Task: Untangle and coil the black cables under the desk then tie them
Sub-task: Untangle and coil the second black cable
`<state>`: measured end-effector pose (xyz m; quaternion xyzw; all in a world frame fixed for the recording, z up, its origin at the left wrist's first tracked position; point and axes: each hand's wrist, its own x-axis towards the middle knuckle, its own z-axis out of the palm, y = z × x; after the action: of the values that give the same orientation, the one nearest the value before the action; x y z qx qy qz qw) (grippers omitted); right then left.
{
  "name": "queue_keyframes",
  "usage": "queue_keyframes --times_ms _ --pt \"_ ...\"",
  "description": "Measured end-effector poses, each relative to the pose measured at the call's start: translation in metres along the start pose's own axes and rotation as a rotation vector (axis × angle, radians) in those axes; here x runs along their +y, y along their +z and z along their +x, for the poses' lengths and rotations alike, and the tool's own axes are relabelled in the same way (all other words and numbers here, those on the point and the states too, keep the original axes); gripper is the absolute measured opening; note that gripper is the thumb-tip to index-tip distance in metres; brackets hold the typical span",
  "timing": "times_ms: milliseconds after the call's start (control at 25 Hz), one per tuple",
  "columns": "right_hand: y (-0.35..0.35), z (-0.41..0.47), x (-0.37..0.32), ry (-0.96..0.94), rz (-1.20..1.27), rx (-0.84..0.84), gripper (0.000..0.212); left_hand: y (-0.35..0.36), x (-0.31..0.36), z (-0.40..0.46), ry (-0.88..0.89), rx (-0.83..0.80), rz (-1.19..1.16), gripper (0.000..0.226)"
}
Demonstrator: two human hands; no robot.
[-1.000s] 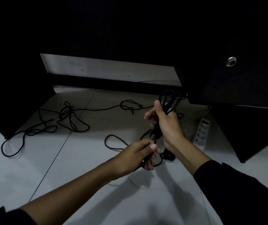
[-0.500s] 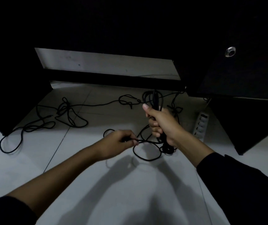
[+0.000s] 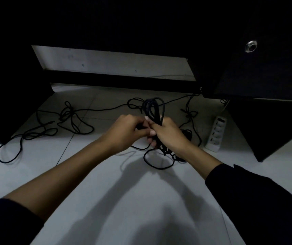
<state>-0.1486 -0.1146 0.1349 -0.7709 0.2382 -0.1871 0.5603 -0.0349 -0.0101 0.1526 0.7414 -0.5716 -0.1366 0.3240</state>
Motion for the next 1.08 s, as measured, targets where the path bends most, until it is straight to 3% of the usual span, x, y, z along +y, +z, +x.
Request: queue_keyframes --times_ms 80,160,320,400,480,600,800,920,1080 --pt "0.0 -0.002 0.004 0.083 0.007 -0.004 0.031 -0.009 -0.001 0.003 -0.007 -0.05 0.051 0.02" --pt "-0.001 -0.003 0.007 0.124 -0.034 0.015 0.045 -0.019 -0.001 0.005 -0.07 -0.133 -0.004 0.014" --pt "-0.002 -0.008 0.007 0.121 -0.042 -0.036 0.07 -0.024 0.005 -0.001 -0.28 -0.158 -0.488 0.023" --pt "-0.004 -0.009 0.007 0.108 -0.012 -0.072 0.064 -0.025 0.01 -0.002 -0.339 -0.11 -0.783 0.023" --pt "-0.006 -0.009 0.007 0.065 0.014 -0.121 0.053 -0.027 0.014 -0.002 -0.367 -0.06 -0.936 0.023" --pt "-0.006 -0.009 0.006 0.033 0.059 -0.173 0.05 -0.024 0.02 -0.002 -0.373 0.037 -1.001 0.024" --pt "-0.003 -0.008 0.011 0.09 0.351 -0.21 0.069 -0.014 0.029 0.0 -0.413 0.161 -1.094 0.028" --pt "-0.003 -0.011 0.013 0.086 0.49 -0.295 0.053 -0.015 0.032 0.002 -0.455 0.17 -1.091 0.029" --pt "0.0 -0.015 0.012 0.039 0.404 -0.322 0.049 -0.017 0.035 0.002 -0.508 0.132 -1.02 0.026"
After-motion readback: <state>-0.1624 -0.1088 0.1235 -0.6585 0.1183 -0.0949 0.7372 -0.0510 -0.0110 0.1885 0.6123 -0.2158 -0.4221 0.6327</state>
